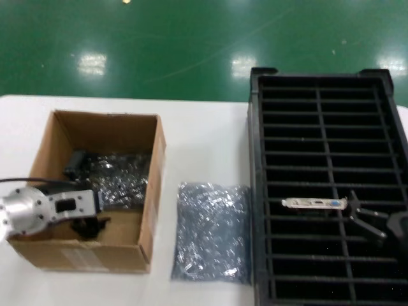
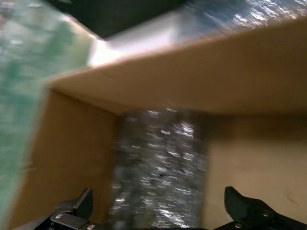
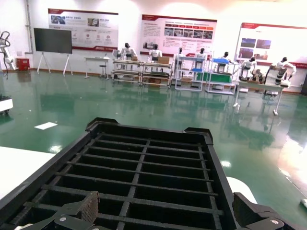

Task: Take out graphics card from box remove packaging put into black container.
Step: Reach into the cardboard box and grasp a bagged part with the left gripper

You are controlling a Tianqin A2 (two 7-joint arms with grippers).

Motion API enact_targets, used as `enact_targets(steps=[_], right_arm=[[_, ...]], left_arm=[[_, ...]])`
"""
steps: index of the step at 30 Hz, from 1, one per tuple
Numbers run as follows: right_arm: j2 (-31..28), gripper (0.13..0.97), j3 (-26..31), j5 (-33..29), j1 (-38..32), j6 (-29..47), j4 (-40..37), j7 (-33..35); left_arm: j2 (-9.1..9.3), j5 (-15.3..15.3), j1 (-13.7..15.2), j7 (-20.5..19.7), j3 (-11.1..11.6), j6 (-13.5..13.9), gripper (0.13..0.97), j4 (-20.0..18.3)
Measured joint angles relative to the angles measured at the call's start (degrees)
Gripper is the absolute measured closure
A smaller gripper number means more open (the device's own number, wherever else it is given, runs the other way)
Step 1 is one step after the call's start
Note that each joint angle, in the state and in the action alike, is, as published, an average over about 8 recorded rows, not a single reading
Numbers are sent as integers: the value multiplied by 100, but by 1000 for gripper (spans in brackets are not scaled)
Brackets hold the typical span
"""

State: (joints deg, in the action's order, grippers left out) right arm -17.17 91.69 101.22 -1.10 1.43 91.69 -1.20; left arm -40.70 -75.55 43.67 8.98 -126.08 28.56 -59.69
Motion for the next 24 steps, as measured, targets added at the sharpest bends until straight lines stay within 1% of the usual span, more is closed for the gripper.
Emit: enact_targets(steps=[2, 4, 7, 10, 12, 15, 20, 24], right_arm=[[0, 129, 0, 0, 0, 0, 0, 0], [0, 129, 0, 0, 0, 0, 0, 0], [0, 129, 0, 0, 0, 0, 0, 0], [0, 129, 0, 0, 0, 0, 0, 0], [0, 129, 0, 0, 0, 0, 0, 0], [0, 129, 0, 0, 0, 0, 0, 0], [0, 129, 0, 0, 0, 0, 0, 0], [0, 129, 0, 0, 0, 0, 0, 0]], left_arm=[[194, 192, 280, 303, -132, 222, 135, 463], [400, 324, 488, 631, -194, 289, 137, 891], [688, 435, 714, 1123, -200, 220, 141, 1446], [903, 448, 835, 1529, -129, 86, 158, 1825], [1002, 414, 871, 1761, -60, 11, 176, 2000], [1102, 344, 868, 2050, 58, -77, 202, 2164], [1167, 256, 786, 2327, 237, -161, 211, 2221], [1214, 142, 752, 2584, 383, -207, 280, 2297]])
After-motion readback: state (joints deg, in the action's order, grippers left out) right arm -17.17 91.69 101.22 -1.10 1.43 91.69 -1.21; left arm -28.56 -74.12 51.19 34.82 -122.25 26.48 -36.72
